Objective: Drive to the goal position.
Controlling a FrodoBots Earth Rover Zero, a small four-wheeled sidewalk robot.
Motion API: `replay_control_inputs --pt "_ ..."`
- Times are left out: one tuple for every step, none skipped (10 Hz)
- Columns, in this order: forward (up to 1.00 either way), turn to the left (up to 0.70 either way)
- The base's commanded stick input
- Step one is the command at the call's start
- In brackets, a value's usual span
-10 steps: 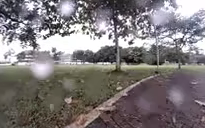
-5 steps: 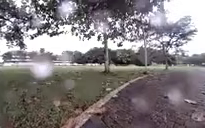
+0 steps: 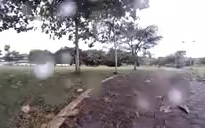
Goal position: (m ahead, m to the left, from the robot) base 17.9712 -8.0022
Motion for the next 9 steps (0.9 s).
replay_control_inputs --pt "0.00 -0.70" --pt "0.00 -0.70" --pt "0.00 -0.70" --pt "0.00 -0.70" --pt "0.00 -0.39" --pt "0.00 0.00" --pt "0.05 0.00" --pt "0.24 0.00" --pt "0.67 0.00"
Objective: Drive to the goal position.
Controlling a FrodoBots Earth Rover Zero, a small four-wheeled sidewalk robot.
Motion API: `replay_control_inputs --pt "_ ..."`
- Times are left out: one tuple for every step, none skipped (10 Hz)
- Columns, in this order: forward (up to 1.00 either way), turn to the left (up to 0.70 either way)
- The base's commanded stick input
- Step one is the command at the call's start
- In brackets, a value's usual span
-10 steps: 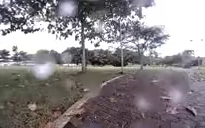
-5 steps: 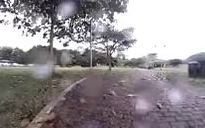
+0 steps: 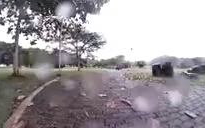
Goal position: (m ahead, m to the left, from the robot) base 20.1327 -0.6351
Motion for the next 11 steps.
replay_control_inputs --pt "0.70 0.00" --pt "0.70 0.00" --pt "0.70 0.00" --pt "0.70 0.00" --pt "0.70 0.00" --pt "0.70 0.00" --pt "0.70 0.00" --pt "0.70 0.00" --pt "0.70 0.00" --pt "0.70 0.00" --pt "0.70 0.00"
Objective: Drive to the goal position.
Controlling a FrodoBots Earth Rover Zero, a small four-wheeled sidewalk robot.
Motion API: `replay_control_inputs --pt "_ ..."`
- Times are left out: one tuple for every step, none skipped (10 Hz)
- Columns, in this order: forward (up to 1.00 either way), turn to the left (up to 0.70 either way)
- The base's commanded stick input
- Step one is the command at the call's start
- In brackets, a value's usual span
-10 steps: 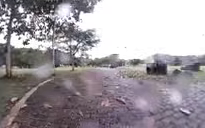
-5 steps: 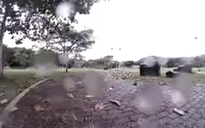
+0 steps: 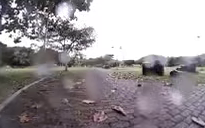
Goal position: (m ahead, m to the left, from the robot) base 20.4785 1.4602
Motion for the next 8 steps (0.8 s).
replay_control_inputs --pt "0.70 0.00" --pt "0.70 0.00" --pt "0.70 0.00" --pt "0.70 0.00" --pt "0.70 0.00" --pt "0.70 0.00" --pt "0.70 0.00" --pt "0.70 0.00"
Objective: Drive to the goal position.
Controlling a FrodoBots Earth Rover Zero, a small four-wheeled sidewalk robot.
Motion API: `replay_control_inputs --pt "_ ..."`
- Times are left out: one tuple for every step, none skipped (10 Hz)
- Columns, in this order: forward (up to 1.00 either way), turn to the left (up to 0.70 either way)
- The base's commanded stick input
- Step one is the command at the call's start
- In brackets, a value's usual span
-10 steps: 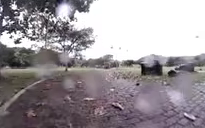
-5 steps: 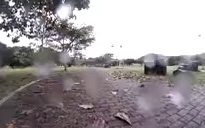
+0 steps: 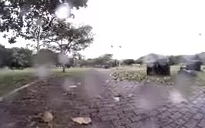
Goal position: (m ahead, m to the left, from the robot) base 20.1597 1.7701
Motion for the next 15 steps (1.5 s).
replay_control_inputs --pt "0.70 0.00" --pt "0.70 0.00" --pt "0.70 0.00" --pt "0.70 0.00" --pt "0.70 0.00" --pt "0.70 0.00" --pt "0.70 0.00" --pt "0.70 0.00" --pt "0.70 0.00" --pt "0.70 0.00" --pt "0.70 0.00" --pt "0.70 0.00" --pt "0.70 0.00" --pt "0.70 0.00" --pt "0.70 0.00"
